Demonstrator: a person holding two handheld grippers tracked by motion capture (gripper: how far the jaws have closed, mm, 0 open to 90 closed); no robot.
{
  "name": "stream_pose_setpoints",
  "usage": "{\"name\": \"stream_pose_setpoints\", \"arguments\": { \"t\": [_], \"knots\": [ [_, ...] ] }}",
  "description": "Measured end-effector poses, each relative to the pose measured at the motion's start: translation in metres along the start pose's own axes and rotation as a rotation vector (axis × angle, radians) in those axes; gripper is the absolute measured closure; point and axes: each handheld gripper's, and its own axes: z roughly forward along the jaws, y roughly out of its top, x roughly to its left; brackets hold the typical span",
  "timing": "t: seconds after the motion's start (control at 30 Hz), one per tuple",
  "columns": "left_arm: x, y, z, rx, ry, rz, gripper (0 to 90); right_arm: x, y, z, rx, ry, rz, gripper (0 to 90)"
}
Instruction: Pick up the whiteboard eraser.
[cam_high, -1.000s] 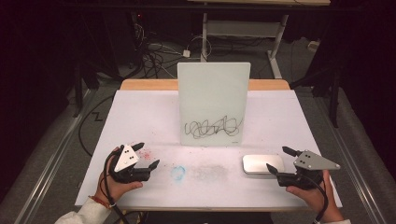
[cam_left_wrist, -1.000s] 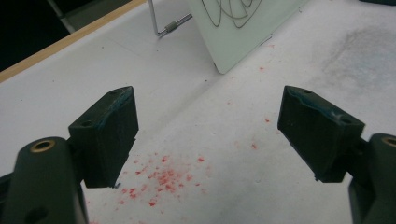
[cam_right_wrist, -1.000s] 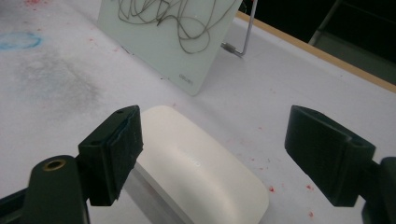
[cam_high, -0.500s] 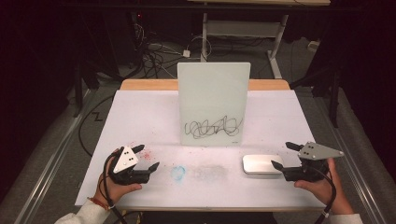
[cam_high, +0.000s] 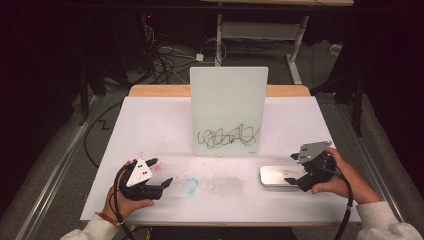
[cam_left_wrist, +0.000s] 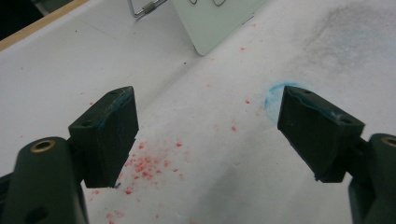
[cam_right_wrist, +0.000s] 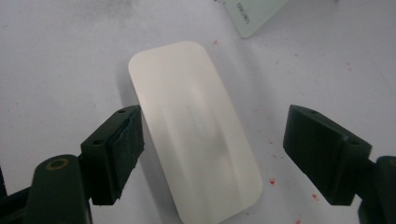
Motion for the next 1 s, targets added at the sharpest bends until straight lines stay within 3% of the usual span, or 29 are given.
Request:
{"name": "stream_pose_setpoints", "arguments": {
  "t": [0.13,0.3,0.47,0.5,0.57,0.7,1.0],
  "knots": [
    [-0.001,-0.001,0.0,0.01,-0.008,0.006,19.5,-0.002,0.005,0.016,0.076,0.045,-0.029,21.4],
    [-0.001,-0.001,0.001,0.018,-0.013,0.003,19.5,-0.006,0.007,0.031,0.138,0.079,-0.063,21.4],
    [-0.002,-0.001,0.003,0.03,-0.029,0.012,19.5,-0.008,0.008,0.04,0.17,0.116,-0.066,19.9],
    [-0.002,-0.001,0.003,0.032,-0.031,0.014,19.5,-0.008,0.01,0.044,0.194,0.129,-0.091,23.1],
    [-0.003,-0.001,0.004,0.039,-0.036,0.02,19.5,-0.007,0.01,0.046,0.197,0.138,-0.095,23.3],
    [-0.003,-0.001,0.005,0.045,-0.038,0.027,19.5,-0.008,0.015,0.05,0.204,0.155,-0.164,25.7],
    [-0.004,-0.001,0.005,0.046,-0.036,0.029,19.5,-0.006,0.011,0.045,0.192,0.167,-0.193,30.9]
  ]
}}
